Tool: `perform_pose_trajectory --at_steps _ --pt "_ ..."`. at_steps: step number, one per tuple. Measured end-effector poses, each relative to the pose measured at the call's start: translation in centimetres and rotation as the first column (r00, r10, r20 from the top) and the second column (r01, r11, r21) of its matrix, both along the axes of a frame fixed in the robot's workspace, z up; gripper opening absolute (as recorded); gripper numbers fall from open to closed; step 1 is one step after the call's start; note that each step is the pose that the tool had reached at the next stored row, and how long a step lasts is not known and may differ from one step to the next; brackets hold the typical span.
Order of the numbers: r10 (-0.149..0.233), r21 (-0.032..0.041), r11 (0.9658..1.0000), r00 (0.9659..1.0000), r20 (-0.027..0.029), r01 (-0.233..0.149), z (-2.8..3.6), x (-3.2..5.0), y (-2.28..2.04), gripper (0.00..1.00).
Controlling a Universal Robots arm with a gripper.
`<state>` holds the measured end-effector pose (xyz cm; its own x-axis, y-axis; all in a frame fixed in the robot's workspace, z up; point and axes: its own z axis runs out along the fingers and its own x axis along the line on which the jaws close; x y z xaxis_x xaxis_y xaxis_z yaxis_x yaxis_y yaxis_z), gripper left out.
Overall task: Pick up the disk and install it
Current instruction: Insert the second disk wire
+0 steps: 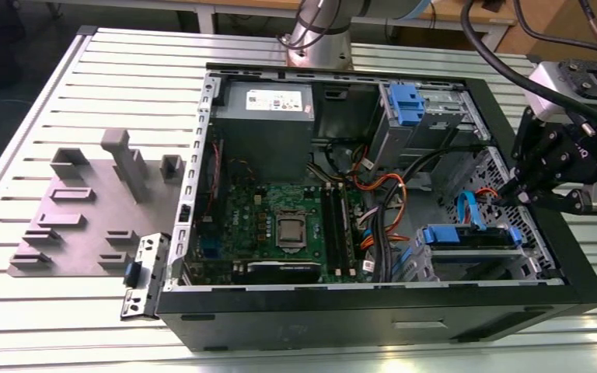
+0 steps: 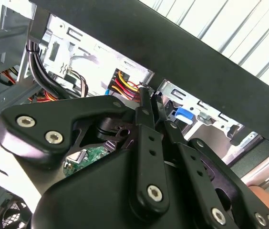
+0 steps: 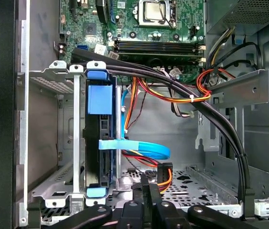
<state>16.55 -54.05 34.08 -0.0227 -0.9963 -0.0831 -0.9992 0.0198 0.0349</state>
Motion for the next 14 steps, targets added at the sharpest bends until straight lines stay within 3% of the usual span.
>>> perform_pose_trajectory --at_steps 7,14 --pt "0.0 0.0 1.0 1.0 0.0002 0.0 0.0 -0.01 0.0 0.16" --pt "0.0 -0.0002 1.0 0.9999 0.0112 0.0 0.0 -1.16 -0.03 0.16"
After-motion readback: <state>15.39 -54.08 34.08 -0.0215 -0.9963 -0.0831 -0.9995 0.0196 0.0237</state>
